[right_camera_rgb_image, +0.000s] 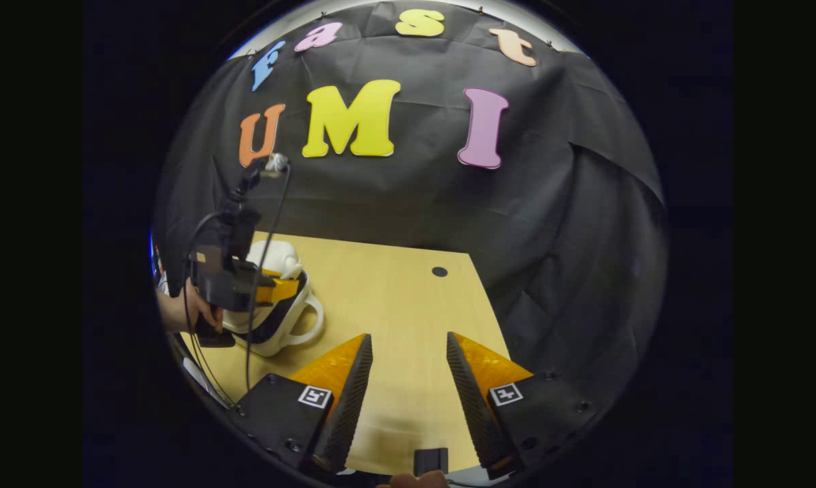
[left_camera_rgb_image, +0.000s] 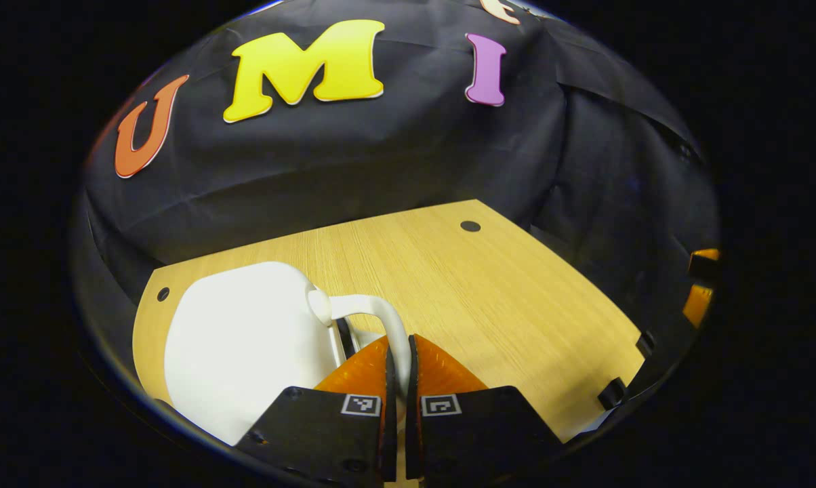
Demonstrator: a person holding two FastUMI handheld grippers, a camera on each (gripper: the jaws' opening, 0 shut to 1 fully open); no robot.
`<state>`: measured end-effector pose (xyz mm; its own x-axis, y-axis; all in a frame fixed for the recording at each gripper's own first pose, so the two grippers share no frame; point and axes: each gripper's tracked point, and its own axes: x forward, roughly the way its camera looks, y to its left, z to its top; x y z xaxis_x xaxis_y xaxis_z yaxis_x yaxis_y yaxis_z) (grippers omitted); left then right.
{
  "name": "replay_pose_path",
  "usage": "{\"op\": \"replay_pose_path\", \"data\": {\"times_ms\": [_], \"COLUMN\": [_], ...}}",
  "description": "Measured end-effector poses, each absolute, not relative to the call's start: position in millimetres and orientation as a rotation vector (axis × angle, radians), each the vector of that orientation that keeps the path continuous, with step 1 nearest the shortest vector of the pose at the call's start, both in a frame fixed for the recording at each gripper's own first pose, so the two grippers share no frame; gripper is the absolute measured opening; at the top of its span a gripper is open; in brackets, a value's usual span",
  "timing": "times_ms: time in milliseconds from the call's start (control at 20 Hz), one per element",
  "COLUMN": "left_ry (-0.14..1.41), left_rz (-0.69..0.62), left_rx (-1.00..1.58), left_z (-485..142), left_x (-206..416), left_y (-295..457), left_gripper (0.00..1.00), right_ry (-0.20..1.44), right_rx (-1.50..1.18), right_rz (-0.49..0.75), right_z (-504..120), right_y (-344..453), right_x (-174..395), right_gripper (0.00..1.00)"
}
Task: First open the suitcase, pack the skin care products into it, and then close the suitcase.
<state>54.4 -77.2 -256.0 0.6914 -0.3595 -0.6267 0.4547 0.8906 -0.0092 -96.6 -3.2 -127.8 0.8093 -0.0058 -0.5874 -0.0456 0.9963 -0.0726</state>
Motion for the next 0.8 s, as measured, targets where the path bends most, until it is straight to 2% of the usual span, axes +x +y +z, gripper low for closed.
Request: {"op": "replay_pose_path", "data": {"times_ms": [450, 550, 650, 750, 800], "left_ry": [0.743, 0.763, 0.773, 0.754, 0.724], "left_rz": [-0.422, -0.444, -0.449, -0.455, -0.431], "left_rx": [0.129, 0.12, 0.099, 0.081, 0.087], "left_z": [-298, -306, -303, -293, -285], "left_x": [47, 44, 40, 37, 37], "left_y": [-92, -100, -103, -107, -104], "left_gripper": [0.08, 0.11, 0.22, 0.4, 0.67], "right_ry": [0.654, 0.651, 0.644, 0.643, 0.643], "right_rx": [-0.089, -0.085, -0.082, -0.073, -0.062], "right_rz": [0.014, 0.017, 0.026, 0.028, 0.031], "right_z": [-133, -132, -132, -133, -134], "right_y": [-18, -21, -22, -23, -21], "right_x": [-104, -103, -100, -94, -91], "right_gripper": [0.66, 0.66, 0.67, 0.67, 0.66]}}
